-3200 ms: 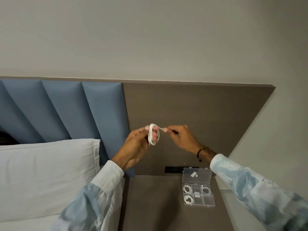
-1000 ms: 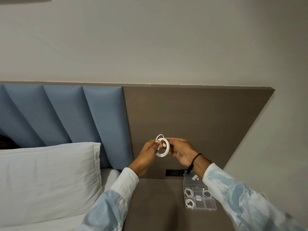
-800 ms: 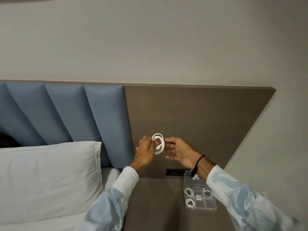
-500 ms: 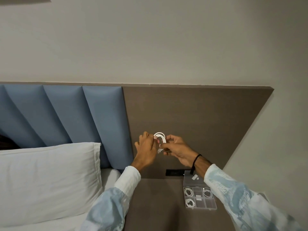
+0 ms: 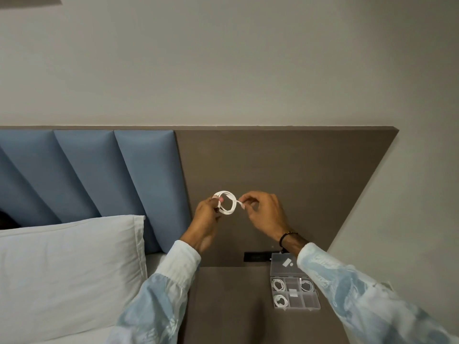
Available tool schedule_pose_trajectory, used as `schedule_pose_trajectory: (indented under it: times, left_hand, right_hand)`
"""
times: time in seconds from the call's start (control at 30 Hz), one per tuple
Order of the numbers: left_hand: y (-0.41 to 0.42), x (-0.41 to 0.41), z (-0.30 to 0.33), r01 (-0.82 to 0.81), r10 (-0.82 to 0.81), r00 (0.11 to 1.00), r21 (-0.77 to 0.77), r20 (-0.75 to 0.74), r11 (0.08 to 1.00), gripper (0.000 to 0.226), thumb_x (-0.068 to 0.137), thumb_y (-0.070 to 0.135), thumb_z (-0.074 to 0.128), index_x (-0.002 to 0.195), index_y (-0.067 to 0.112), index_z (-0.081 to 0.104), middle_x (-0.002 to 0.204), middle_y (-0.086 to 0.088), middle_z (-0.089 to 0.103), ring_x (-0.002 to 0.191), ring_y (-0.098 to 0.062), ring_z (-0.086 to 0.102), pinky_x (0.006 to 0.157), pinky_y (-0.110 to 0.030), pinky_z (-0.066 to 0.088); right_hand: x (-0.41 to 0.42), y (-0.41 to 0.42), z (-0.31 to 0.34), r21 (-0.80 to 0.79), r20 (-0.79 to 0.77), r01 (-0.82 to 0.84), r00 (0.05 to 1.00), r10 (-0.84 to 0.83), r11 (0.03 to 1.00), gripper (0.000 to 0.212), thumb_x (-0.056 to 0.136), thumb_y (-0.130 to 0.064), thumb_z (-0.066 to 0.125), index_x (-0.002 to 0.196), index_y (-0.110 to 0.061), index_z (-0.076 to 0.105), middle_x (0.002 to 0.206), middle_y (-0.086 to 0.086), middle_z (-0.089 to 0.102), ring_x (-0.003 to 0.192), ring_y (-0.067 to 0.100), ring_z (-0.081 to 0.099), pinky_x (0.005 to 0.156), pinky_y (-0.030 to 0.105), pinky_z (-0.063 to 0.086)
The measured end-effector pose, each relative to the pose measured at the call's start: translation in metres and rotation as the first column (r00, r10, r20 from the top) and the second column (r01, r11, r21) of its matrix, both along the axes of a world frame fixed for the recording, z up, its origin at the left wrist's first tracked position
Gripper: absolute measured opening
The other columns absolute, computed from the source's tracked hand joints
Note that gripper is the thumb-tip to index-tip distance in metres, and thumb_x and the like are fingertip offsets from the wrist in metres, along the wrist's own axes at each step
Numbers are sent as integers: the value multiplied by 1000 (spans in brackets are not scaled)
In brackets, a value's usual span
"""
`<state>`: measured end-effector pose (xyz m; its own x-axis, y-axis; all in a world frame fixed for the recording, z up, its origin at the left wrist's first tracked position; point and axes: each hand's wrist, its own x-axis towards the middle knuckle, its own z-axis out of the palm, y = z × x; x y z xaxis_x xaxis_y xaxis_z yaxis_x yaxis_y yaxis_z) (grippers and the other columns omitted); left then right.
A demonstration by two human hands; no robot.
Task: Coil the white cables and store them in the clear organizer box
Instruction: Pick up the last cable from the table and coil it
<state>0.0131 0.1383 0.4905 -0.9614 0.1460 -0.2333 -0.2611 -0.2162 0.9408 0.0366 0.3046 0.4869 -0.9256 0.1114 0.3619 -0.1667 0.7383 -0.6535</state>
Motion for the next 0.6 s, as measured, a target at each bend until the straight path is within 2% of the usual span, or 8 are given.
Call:
schedule_pose_trajectory:
  times: [0.07,0.13,0.2,0.23,0.3,0.4,0.5,0.6]
  left_hand:
    - [5,5,2,14,-30,995,155,97,988,32,100,8,43,80,19,66,79,1,70,76,-15,60,69,-26,42]
    - [8,8,0,21,-57,986,218,158,976,30,102,13,41,84,22,63,78,5,68,76,-12,58,69,-28,38]
    - [13,9,-4,13,-57,980,228,189,973,28,103,16,40,86,24,61,82,6,64,79,-11,56,72,-31,36]
    - [16,9,-7,7,-50,980,220,194,975,28,103,16,39,86,25,60,83,6,63,79,-11,55,72,-31,36]
    - [26,9,-14,-17,-20,983,194,183,981,29,103,15,38,84,25,59,83,5,65,77,-11,56,70,-29,39]
    - [43,12,-26,-56,43,993,124,110,991,32,107,17,37,82,23,56,81,4,69,73,-10,57,68,-27,41]
    - [62,12,-41,-78,74,996,85,54,993,32,109,24,40,83,21,59,79,5,71,67,-6,59,63,-22,44]
    - [85,9,-58,-14,12,999,67,31,998,30,108,25,45,93,16,69,85,2,77,69,-3,67,62,-17,50]
  right_hand:
    - [-2,-5,-6,-374,83,95,994,-69,923,14,85,-6,75,86,-20,78,84,-6,77,75,5,69,69,19,56]
    - [-3,-8,-9,-735,255,180,967,20,653,17,86,-2,75,85,-18,76,82,-1,77,74,8,69,65,18,54]
    - [-1,-7,-10,-889,341,250,920,191,383,15,91,-1,70,89,-16,73,81,-1,78,75,10,73,66,20,57]
    - [-1,-5,-11,-916,351,277,903,247,290,14,93,-2,67,92,-15,71,80,-1,78,75,10,73,69,22,57]
    - [-1,1,-12,-928,364,317,881,302,194,12,95,-3,64,94,-14,69,80,1,77,75,12,72,71,26,58]
    - [0,9,-14,-927,369,322,873,320,192,6,94,-10,68,93,-15,70,82,2,76,73,13,72,75,27,57]
    - [4,22,-22,-912,370,283,881,296,297,17,86,-9,78,100,-14,70,85,1,76,72,9,70,77,25,57]
    - [8,46,-31,-861,433,335,878,204,384,18,87,-9,77,102,-15,70,92,3,75,77,10,67,73,24,54]
